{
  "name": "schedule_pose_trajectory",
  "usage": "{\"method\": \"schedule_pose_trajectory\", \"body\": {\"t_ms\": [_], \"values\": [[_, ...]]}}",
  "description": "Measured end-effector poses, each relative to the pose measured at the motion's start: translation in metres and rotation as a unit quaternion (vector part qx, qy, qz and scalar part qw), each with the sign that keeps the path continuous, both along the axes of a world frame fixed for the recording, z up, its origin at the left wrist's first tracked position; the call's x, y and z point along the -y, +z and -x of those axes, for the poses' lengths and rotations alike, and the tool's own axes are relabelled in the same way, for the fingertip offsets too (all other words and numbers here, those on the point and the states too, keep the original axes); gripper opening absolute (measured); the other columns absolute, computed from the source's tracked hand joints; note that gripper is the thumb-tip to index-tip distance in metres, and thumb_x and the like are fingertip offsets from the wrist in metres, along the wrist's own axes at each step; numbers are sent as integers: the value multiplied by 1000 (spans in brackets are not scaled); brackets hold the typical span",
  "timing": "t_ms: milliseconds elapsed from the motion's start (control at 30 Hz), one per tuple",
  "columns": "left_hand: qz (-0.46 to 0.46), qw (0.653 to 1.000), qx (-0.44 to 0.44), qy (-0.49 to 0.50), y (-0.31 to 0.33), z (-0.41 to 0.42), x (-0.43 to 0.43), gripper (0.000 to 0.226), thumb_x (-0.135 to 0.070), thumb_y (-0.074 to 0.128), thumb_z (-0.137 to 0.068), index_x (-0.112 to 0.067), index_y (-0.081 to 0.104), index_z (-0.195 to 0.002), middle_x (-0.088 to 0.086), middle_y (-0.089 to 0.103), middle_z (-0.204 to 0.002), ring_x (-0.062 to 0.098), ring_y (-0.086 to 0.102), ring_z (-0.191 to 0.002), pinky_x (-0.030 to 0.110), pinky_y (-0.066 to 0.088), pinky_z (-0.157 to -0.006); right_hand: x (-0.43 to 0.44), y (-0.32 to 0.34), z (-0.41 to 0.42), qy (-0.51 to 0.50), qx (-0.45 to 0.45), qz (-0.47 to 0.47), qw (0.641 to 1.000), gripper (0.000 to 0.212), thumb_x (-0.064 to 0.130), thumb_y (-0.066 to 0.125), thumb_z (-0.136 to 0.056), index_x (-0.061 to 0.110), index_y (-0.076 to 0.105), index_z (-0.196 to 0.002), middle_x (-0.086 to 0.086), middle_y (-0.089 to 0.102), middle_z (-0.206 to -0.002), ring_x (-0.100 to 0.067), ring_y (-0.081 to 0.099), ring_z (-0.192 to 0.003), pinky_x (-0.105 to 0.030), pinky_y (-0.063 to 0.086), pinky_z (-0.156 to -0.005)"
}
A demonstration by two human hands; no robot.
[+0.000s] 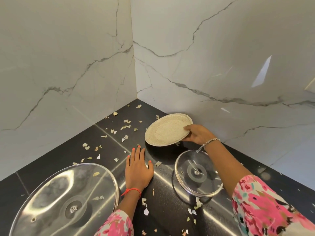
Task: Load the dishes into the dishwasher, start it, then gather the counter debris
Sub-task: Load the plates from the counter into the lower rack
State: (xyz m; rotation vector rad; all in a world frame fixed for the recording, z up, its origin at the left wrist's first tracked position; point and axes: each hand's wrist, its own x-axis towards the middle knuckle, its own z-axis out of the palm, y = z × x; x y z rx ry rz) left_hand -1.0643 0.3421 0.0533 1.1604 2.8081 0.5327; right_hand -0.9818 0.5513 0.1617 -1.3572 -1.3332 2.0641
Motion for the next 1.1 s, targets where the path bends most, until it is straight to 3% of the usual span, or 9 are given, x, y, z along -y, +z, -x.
{"method": "schedule_pose_trajectory", "body": {"t_ms": [133, 300, 400, 500, 633, 800, 933, 1033, 1100], "values": [[-1, 1000, 0, -4, -2, 0, 1, 70, -45, 14, -83, -18, 18, -148, 1, 9, -157, 17, 2, -145, 35, 0, -117, 21, 10, -11, -30, -25, -27, 999, 42, -10, 40, -91, -5, 35, -133, -20, 46, -127, -37, 51, -113, -49, 52, -65], [29, 999, 23, -14, -1, 1, -2, 58, -40, 24, -96, -15, 15, -148, 4, 4, -157, 21, -2, -145, 40, 1, -117, 55, 19, -58, -131, -90, 25, 987, 40, -5, 44, -93, -1, 37, -132, -20, 49, -126, -38, 51, -116, -52, 50, -76], [86, 991, 85, -56, 10, 9, 2, 61, -38, 27, -98, -14, 4, -149, 5, -7, -157, 22, -9, -144, 41, -2, -118, 89, 28, -101, -175, -107, 48, 978, 29, -1, 52, -91, 1, 46, -119, -16, 56, -109, -31, 58, -93, -41, 57, -54], [103, 980, 123, -114, 28, 2, 19, 65, -36, 36, -96, -12, 5, -149, 7, -1, -157, 24, -3, -145, 42, 3, -117, 126, 34, -148, -194, -93, 54, 975, 20, -1, 57, -87, 4, 49, -105, -14, 58, -95, -25, 56, -76, -34, 52, -36], [81, 971, 88, -205, 47, -33, 57, 65, -37, 45, -94, -6, 19, -145, 12, 19, -153, 26, 12, -143, 41, 14, -117, 178, 33, -205, -220, -94, 62, 969, 32, -3, 59, -85, 3, 49, -115, -13, 59, -89, -26, 58, -77, -33, 52, -36], [16, 964, 91, -249, 71, -95, 117, 59, -31, 52, -91, -2, 32, -138, 15, 32, -146, 28, 26, -138, 39, 22, -114, 251, 38, -266, -228, -104, 56, 966, 37, -1, 58, -87, 1, 47, -123, -14, 59, -91, -28, 58, -79, -39, 54, -41], [-59, 958, 86, -268, 83, -164, 180, 50, -23, 56, -89, -3, 42, -133, 12, 43, -138, 24, 38, -130, 30, 25, -109, 313, 29, -323, -231, -122, 53, 964, 39, 6, 55, -90, 7, 44, -128, -15, 59, -97, -32, 58, -85, -51, 55, -60], [-104, 954, 96, -263, 78, -220, 234, 47, -18, 58, -88, -5, 45, -131, 11, 45, -138, 24, 35, -133, 33, 24, -112, 362, 9, -371, -250, -144, 62, 955, 41, 5, 52, -91, 6, 42, -131, -18, 57, -111, -38, 56, -100, -53, 50, -80], [-127, 953, 124, -246, 70, -260, 275, 46, -17, 57, -88, -7, 46, -131, 8, 46, -136, 23, 40, -129, 34, 30, -110, 397, -2, -404, -262, -157, 66, 950, 40, 5, 51, -92, 4, 44, -131, -17, 59, -107, -34, 59, -90, -46, 55, -67]]}}
